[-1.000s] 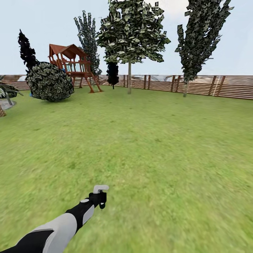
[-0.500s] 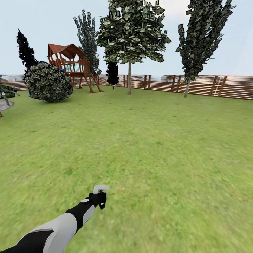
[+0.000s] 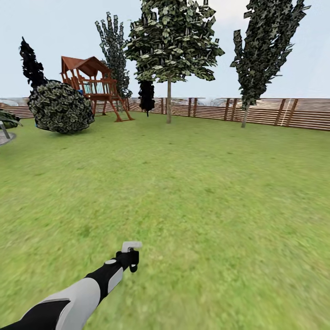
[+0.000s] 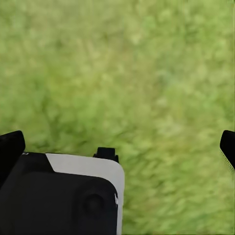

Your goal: In the garden, pick up the pesticide atomizer on the floor and spray pesticide onto both trees until each tree trunk is fully covered.

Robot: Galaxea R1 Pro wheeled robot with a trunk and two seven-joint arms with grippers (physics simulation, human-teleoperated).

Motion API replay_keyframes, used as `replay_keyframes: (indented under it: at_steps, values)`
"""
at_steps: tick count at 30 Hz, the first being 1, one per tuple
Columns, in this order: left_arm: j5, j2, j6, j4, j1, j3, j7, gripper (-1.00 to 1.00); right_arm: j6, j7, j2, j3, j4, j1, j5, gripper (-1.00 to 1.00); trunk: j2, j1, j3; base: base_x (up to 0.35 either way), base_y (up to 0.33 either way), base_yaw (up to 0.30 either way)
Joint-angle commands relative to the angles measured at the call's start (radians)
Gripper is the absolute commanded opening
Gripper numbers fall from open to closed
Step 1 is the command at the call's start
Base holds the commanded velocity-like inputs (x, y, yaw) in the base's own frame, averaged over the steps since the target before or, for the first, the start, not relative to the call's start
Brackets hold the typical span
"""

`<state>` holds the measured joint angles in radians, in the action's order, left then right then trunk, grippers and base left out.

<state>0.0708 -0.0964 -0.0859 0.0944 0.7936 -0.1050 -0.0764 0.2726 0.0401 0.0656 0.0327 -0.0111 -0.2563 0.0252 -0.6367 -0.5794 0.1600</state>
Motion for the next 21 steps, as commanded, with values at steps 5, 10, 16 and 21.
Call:
replay_keyframes:
  at_steps: [5,10,16,21]
  values:
    - [0.007,0.000,-0.004,-0.001,0.001,-0.008,-0.003,-1.00,0.004,0.001,0.000,0.003,-0.001,-0.001,0.002,1.00,-0.001,-0.001,0.002,0.350,0.000,0.000]
    - [0.007,0.000,-0.005,-0.001,0.001,-0.008,-0.003,-1.00,0.004,0.001,0.000,0.003,-0.001,-0.001,0.002,1.00,-0.001,-0.001,0.002,0.350,0.000,0.000]
    - [0.007,0.000,-0.004,-0.001,0.001,-0.008,-0.004,-1.00,0.004,0.001,0.000,0.003,-0.001,-0.001,0.002,1.00,-0.001,-0.001,0.002,0.350,0.000,0.000]
    - [0.007,0.000,-0.003,-0.001,0.001,-0.008,-0.004,-1.00,0.004,0.001,0.000,0.003,-0.001,-0.001,0.002,1.00,-0.001,-0.001,0.002,0.350,0.000,0.000]
